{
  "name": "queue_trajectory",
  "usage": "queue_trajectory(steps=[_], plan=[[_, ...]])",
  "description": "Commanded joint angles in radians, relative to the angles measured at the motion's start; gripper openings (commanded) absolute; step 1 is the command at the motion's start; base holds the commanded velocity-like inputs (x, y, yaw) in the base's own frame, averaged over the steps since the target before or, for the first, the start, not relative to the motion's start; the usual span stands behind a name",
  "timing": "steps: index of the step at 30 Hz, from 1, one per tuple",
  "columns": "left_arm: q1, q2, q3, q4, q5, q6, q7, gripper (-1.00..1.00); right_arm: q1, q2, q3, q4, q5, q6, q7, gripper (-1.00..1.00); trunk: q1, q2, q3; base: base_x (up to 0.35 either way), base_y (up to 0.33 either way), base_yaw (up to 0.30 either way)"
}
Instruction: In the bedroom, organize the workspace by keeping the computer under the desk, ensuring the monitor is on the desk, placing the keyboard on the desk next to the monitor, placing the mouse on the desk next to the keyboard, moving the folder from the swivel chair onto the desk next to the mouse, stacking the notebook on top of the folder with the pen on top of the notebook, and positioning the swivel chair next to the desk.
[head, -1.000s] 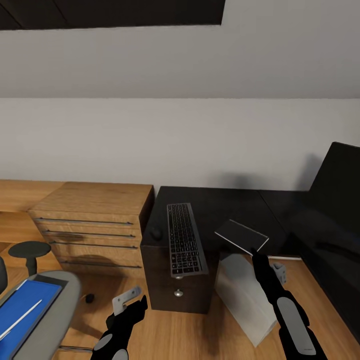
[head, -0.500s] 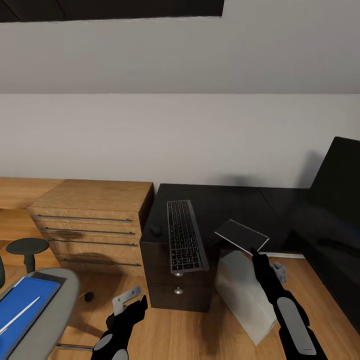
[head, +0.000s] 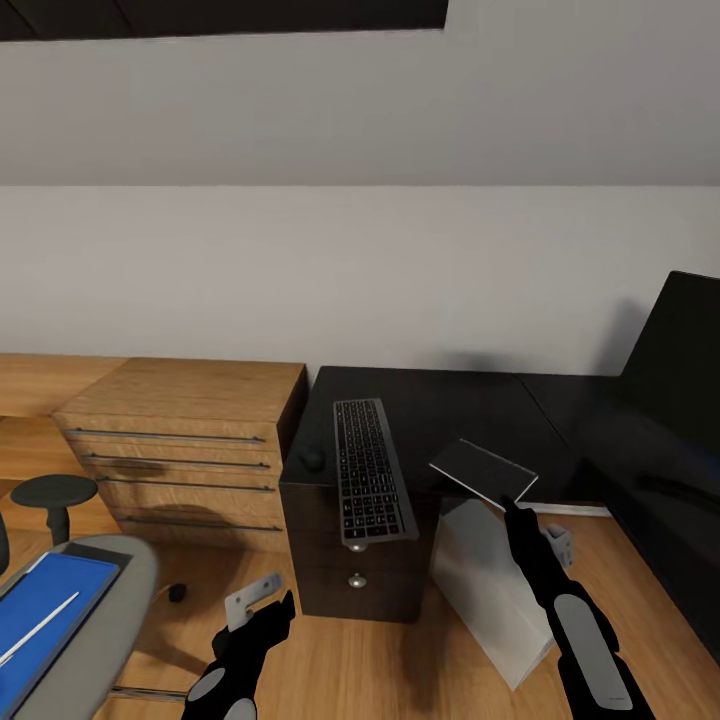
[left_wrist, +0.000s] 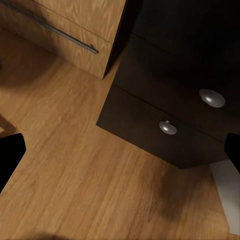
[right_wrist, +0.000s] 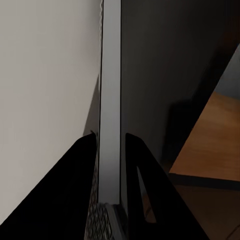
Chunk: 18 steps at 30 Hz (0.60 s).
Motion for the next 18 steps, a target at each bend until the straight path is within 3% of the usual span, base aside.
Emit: queue_trajectory(steps=[1, 8, 18], plan=[[-0.001, 0.001, -0.002, -0.002, 0.002, 0.003, 0.007, 1.0, -0.001, 0.001, -0.004, 0.0, -0.01, 0.008, 0.006, -1.0, 0.0, -0.001, -0.001, 0.0, 0.0, 0.0], [-0.001, 0.001, -0.002, -0.002, -0.001, 0.002, 0.014, 1.0, -0.001, 0.001, -0.004, 0.005, -0.01, 0.008, 0.006, -1.0, 0.027, -0.05, -0.023, 0.0, 0.0, 0.0], [-0.001, 0.002, -0.003, -0.002, 0.004, 0.002, 0.028, 1.0, -0.001, 0.001, -0.004, 0.008, -0.01, 0.008, 0.006, -1.0, 0.027, -0.05, -0.023, 0.0, 0.0, 0.0]])
